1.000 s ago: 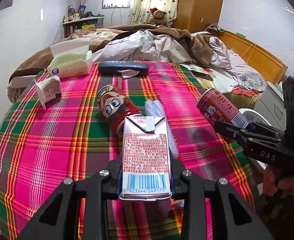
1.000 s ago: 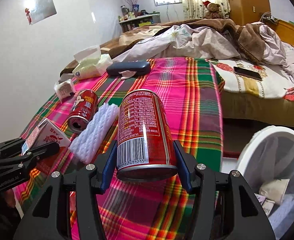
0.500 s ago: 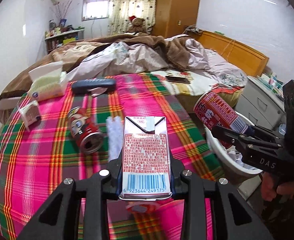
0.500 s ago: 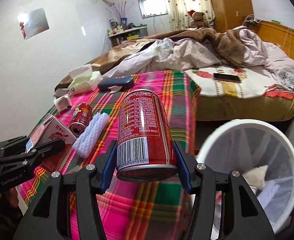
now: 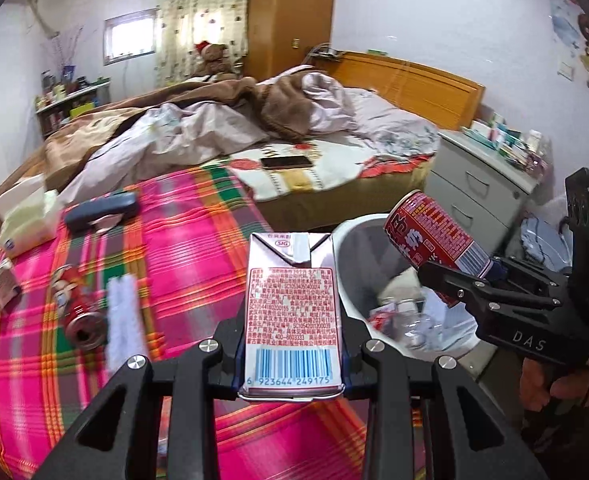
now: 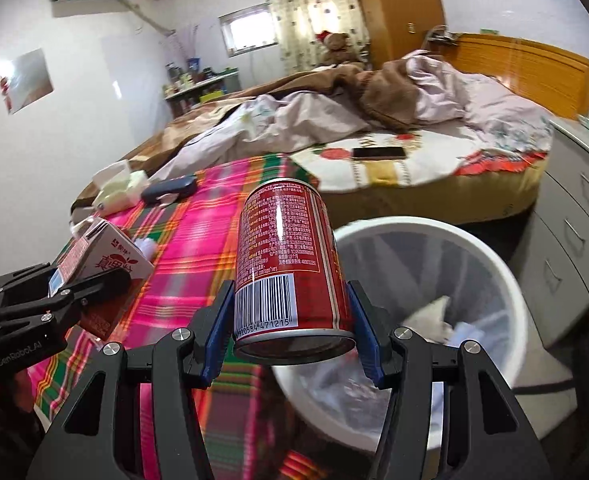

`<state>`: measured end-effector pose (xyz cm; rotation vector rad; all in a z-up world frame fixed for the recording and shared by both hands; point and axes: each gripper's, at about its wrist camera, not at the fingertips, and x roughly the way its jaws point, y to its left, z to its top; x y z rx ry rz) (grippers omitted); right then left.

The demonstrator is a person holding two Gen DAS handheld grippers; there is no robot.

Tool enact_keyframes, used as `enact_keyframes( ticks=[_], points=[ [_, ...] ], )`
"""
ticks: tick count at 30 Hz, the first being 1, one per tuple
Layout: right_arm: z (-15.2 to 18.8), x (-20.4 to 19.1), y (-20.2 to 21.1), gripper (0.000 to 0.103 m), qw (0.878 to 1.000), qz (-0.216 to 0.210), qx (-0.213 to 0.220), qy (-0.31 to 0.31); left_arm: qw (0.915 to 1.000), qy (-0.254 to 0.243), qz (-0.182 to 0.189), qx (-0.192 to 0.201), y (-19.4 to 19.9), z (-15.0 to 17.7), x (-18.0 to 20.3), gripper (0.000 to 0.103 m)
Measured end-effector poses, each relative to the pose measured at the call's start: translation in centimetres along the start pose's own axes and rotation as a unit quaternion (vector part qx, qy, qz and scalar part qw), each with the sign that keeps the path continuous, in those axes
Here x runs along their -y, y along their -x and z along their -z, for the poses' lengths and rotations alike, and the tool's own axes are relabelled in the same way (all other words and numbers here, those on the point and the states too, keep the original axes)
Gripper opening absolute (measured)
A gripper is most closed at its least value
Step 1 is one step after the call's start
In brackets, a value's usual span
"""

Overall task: Collect trash
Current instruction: 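Carry the red can and milk carton over the trash bin, then open both tools over the bin to drop the can and carton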

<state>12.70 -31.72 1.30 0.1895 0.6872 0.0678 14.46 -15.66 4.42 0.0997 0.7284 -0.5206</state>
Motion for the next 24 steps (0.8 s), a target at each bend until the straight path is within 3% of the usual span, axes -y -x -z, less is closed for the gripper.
enact_keyframes(
  ticks=[10,24],
  points=[
    [1.1,5.1,0.6,0.056,0.997,0.055,-0.013,-0.048,0.9973,-0.032,0.058,-0.029,-3.9,-1.3,6.0,0.035],
    [2.5,8.5,-1.4,0.056,0.992,0.083,-0.065,-0.074,0.9934,-0.05,0.074,-0.071,-8.5,-1.5,9.7,0.035]
  ],
)
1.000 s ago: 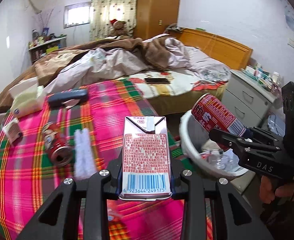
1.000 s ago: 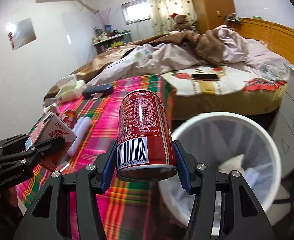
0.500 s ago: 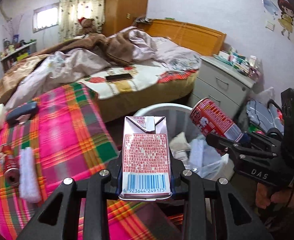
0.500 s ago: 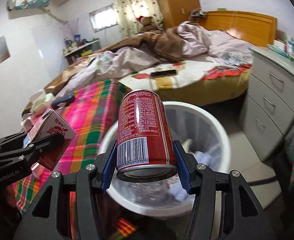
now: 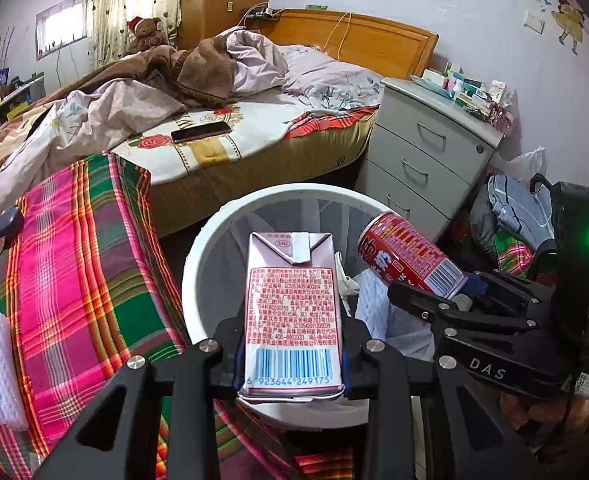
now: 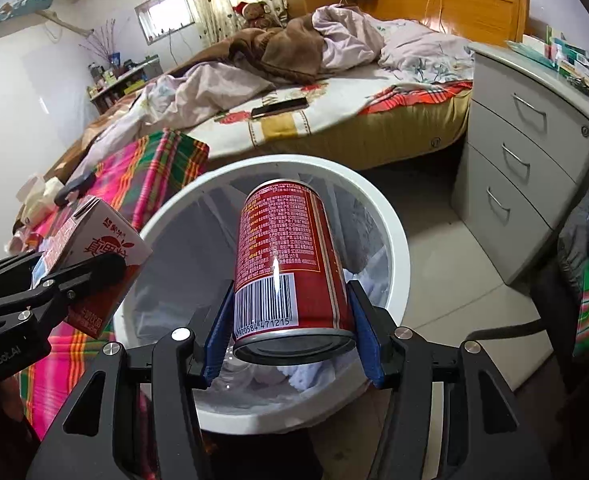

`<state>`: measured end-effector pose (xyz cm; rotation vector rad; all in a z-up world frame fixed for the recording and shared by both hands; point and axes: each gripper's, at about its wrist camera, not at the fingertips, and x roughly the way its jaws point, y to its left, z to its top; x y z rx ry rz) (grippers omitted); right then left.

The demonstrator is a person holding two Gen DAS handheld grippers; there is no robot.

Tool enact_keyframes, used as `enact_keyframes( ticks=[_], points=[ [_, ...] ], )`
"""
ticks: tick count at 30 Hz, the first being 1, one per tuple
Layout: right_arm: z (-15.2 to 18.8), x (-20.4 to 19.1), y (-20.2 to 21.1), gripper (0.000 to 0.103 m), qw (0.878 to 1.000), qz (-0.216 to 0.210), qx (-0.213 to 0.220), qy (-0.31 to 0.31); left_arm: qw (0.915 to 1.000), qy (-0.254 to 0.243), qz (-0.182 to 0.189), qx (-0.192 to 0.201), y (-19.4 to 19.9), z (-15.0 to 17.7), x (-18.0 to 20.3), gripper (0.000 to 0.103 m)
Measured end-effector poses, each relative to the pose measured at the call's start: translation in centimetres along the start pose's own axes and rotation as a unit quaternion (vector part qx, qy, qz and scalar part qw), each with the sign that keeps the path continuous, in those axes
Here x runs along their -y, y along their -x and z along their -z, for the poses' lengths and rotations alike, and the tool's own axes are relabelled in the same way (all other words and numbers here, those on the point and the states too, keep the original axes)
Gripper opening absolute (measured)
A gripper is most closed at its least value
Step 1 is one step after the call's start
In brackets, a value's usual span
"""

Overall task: Collect trash
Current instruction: 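Open both tools over the bin to drop the can and carton, then move both tools back to the bed toward the Mario can and plastic cup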

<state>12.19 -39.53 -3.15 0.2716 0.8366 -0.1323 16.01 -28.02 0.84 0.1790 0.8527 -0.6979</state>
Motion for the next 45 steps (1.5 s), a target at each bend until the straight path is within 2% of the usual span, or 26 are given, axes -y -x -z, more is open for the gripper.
enact_keyframes(
  ticks=[2,6,14,25,32,35,45],
  points=[
    [0.0,-0.1,-0.1,0.056,1.0,0.005,0.001,0.004,1.0,0.003,-0.001,-0.001,-0.1,0.0,-0.2,0.037],
    [-0.3,0.2,0.3,0.056,1.0,-0.006,0.009,-0.003,0.9999,0.008,-0.004,0.006,0.2,0.1,-0.5,0.064],
    [-0.2,-0.8,1.2,0.056,1.0,0.002,0.024,0.007,0.9994,0.023,-0.007,0.024,1.8,0.4,-1.6,0.068],
    [-0.1,-2.6,2.1,0.057,0.999,-0.009,0.038,0.014,0.998,0.045,-0.019,0.041,4.6,1.7,-3.7,0.068],
    [0.2,-4.6,2.6,0.057,0.998,-0.019,0.045,0.025,0.9961,0.059,-0.036,0.054,6.6,3.0,-5.4,0.068],
    [0.4,-5.4,2.7,0.057,0.998,-0.024,0.049,0.031,0.9946,0.059,-0.056,0.064,7.6,3.6,-6.1,0.068],
    [1.6,-8.8,2.7,0.057,0.997,-0.054,0.047,0.043,0.9886,0.098,-0.083,0.079,10.6,6.0,-10.3,0.068]
  ],
)
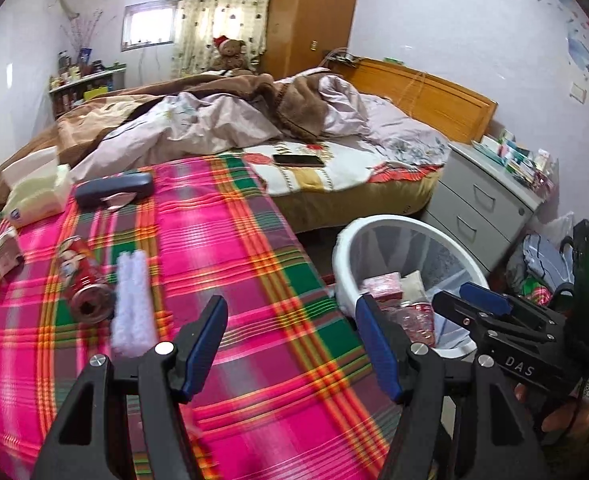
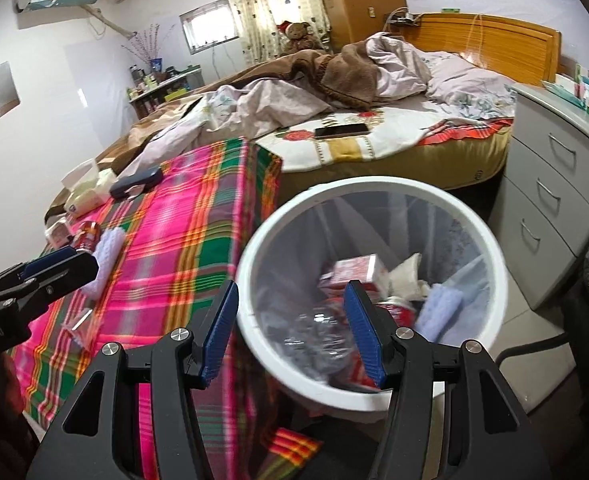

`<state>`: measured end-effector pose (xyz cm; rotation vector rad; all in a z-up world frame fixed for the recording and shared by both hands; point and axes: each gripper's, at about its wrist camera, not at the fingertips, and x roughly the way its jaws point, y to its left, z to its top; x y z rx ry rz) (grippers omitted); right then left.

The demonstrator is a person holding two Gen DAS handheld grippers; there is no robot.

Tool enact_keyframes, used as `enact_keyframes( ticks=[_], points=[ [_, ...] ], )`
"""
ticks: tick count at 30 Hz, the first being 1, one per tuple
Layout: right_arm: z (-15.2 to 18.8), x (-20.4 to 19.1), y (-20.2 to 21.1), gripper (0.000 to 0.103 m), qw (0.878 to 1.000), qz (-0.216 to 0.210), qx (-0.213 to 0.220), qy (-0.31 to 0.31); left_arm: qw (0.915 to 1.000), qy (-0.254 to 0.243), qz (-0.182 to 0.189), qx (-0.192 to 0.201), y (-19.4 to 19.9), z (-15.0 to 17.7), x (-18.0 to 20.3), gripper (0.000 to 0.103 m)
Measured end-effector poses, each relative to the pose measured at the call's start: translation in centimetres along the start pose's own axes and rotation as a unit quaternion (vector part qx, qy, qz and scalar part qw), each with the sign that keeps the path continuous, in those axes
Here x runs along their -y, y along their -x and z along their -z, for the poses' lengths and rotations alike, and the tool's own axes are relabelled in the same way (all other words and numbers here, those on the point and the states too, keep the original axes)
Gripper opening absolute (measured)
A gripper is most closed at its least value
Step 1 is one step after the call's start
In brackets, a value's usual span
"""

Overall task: Collect trash
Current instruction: 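Move both tools back to the bed toward the Mario can and plastic cup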

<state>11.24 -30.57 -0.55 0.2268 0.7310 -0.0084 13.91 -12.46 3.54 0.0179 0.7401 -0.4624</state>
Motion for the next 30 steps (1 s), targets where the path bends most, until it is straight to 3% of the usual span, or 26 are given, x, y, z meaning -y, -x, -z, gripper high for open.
enact_keyframes(
  ticks=[11,30],
  points=[
    [0.8,-5.4,-1.2,0.057,0.998,-0.048,-0.011,0.036,0.9972,0.053,-0.045,0.026,3.3,1.6,-6.9,0.068],
    [2.8,-14.3,-3.9,0.056,0.985,-0.13,-0.066,0.088,0.9883,0.117,-0.096,0.014,4.6,4.6,-16.2,0.069]
  ],
)
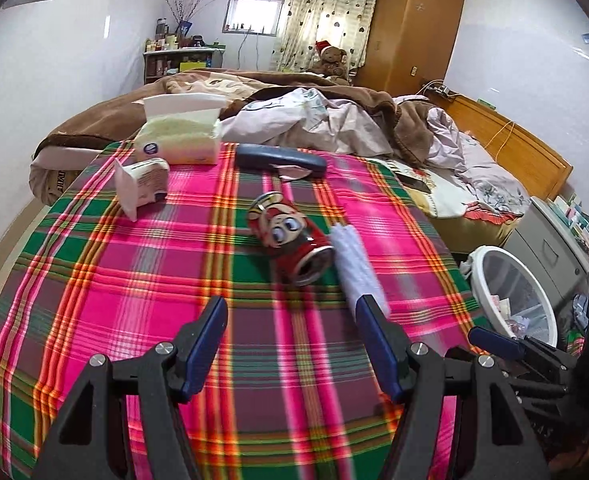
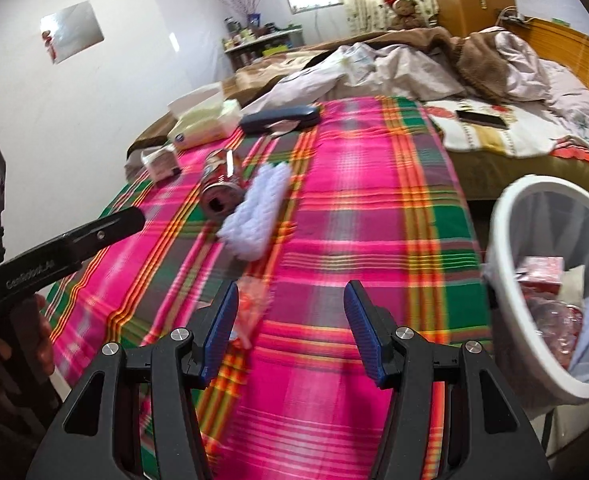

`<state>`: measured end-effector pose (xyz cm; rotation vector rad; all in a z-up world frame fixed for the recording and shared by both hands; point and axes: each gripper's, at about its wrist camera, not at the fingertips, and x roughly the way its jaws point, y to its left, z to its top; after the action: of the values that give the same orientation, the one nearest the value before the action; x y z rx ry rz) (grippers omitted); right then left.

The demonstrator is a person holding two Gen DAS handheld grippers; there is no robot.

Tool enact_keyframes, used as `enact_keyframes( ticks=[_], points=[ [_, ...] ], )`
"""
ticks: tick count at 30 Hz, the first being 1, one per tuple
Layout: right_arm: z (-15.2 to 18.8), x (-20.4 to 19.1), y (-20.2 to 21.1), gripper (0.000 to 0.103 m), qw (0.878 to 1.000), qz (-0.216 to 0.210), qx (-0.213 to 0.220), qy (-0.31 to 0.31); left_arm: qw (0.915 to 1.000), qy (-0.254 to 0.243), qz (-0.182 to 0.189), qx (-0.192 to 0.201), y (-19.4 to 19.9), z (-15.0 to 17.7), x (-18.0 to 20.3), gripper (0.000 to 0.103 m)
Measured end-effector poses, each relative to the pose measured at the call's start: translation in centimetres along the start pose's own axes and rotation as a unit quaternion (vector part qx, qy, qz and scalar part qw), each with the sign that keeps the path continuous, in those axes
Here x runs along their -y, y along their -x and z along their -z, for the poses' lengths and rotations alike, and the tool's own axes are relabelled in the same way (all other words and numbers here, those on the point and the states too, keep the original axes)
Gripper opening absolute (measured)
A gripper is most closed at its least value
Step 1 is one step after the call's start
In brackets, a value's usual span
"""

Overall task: Collect trash
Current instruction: 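Move both tools back to the bed toward the Mario can and plastic cup, then grasp the Mario-printed red can with the left tool while the right grasps the clear plastic cup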

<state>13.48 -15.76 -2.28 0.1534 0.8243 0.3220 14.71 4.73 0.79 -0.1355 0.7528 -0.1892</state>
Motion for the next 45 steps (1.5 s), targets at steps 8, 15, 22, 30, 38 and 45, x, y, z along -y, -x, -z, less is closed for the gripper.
enact_keyframes(
  ticks=[8,15,22,30,38,45],
  points=[
    [0.5,-2.3,-1.8,0.056,0.999,-0.023,-0.03,0.006,0.9999,0.009,0.011,-0.01,-1.2,-1.1,-1.6,0.069],
    [0.8,-2.6,-3.1,0.056,0.998,-0.021,-0.052,-0.004,0.9993,0.005,0.026,-0.027,-3.4,-2.7,-1.5,0.069],
    [0.8,-2.0,-3.2,0.054,0.998,0.001,-0.054,-0.009,0.9981,0.006,0.042,-0.044,-5.6,-3.8,-0.8,0.07],
    [-0.2,-0.8,-3.6,0.054,0.999,0.028,-0.045,-0.014,0.9973,0.008,0.045,-0.056,-7.9,-4.8,0.0,0.07],
    [-2.1,0.9,-4.3,0.054,0.998,0.052,-0.034,-0.018,0.9964,0.014,0.043,-0.072,-10.4,-5.8,0.3,0.071],
    [-3.2,1.5,-4.9,0.054,0.998,0.054,-0.027,-0.018,0.9967,0.022,0.02,-0.075,-11.9,-6.1,0.1,0.071]
  ],
)
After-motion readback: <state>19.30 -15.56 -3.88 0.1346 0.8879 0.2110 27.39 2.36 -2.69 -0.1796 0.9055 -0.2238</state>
